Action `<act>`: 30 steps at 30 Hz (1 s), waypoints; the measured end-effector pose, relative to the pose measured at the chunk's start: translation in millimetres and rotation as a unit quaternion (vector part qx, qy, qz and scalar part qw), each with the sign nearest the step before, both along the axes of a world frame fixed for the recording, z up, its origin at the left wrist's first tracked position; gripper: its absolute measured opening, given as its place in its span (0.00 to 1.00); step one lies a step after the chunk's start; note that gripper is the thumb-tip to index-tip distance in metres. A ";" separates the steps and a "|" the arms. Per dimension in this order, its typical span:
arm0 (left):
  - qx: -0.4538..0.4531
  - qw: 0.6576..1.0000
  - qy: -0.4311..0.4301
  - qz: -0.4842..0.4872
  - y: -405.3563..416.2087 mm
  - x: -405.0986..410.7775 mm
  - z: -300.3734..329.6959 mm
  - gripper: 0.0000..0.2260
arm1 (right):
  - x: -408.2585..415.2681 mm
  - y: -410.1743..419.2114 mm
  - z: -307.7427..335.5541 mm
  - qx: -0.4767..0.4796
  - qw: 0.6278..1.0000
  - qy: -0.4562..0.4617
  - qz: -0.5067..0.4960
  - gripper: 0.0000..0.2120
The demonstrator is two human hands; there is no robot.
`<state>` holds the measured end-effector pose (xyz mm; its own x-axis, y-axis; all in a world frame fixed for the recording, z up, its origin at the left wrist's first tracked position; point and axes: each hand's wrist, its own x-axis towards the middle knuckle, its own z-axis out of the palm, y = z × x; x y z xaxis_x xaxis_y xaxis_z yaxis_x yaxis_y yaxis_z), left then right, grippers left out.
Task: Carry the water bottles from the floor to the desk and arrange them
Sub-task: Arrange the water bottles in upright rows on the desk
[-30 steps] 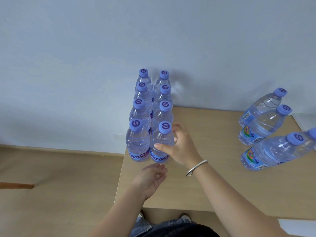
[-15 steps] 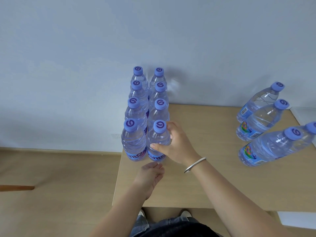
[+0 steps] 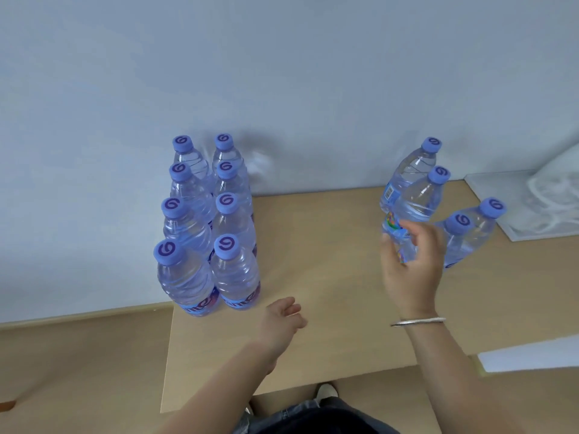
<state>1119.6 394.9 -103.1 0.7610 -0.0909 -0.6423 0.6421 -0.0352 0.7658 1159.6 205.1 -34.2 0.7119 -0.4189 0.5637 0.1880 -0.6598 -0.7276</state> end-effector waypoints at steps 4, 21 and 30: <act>0.030 0.998 -0.023 -0.059 -24.3 13.2 7.8 0.27 | -9.3 -60.0 -8.6 0.013 0.987 -0.027 -0.157 0.24; 0.069 0.985 -0.092 -0.132 -54.5 38.7 14.8 0.32 | 5.2 -76.2 -14.3 0.176 0.974 0.142 -0.027 0.22; -0.107 0.957 -0.195 -0.187 -45.0 47.9 67.6 0.23 | 27.1 -46.6 54.0 0.320 0.862 0.113 0.376 0.18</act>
